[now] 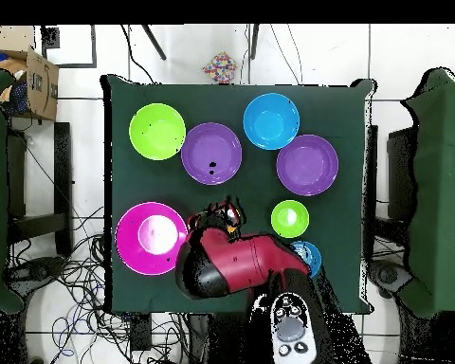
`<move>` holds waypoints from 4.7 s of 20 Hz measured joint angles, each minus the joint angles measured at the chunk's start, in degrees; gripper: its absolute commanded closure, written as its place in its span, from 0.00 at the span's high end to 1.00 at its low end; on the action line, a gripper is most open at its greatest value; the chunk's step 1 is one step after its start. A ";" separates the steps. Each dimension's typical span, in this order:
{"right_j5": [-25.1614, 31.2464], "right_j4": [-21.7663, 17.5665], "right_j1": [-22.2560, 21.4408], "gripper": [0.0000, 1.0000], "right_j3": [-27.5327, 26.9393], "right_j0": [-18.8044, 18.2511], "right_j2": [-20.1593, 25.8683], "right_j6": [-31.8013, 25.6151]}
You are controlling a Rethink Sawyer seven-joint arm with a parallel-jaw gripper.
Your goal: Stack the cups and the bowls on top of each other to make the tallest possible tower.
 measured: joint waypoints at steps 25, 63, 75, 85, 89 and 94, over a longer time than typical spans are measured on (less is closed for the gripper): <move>16.55 7.31 -12.67 1.00 1.79 -7.00 15.02 0.00; 25.28 -1.59 4.16 1.00 -14.62 -29.13 35.49 -1.06; 30.13 -3.71 6.90 1.00 -15.26 -34.23 40.12 -3.64; 30.85 -3.78 6.97 1.00 -15.94 -35.02 42.51 -4.89; 30.85 -4.21 6.97 1.00 -16.50 -35.02 43.25 -4.89; 30.88 -5.23 6.97 1.00 -16.97 -35.15 43.89 -4.90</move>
